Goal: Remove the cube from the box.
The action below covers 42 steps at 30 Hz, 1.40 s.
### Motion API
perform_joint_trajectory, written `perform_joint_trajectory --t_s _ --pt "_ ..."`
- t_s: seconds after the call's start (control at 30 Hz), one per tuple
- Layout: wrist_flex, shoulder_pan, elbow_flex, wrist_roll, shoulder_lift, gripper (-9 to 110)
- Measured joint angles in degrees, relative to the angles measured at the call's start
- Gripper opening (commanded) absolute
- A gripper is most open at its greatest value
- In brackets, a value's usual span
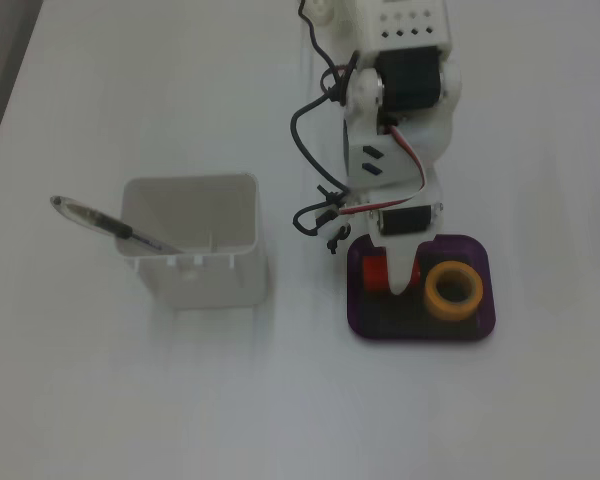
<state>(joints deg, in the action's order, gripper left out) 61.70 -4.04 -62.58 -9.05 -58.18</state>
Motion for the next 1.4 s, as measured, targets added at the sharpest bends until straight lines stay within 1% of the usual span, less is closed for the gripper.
perform_joint_trajectory --t_s 0.1,0.3,0.6,0.97,1.1,1.23,1.3,1.4 --pt "0.0 0.2 0.7 0.1 0.9 14" --pt "-1.7 -0.1 1.1 0.2 1.2 -1" --pt "-1.1 -0.2 5.1 0.1 1.6 0" --pt "15.0 0.4 24.7 0.1 1.6 0" --pt "24.0 2.5 33.0 0.5 1.6 0" --pt "33.3 5.1 42.4 4.2 1.6 0" --pt "35.0 6.5 45.5 5.1 1.5 0" --pt "35.8 9.3 45.0 5.4 0.2 -1"
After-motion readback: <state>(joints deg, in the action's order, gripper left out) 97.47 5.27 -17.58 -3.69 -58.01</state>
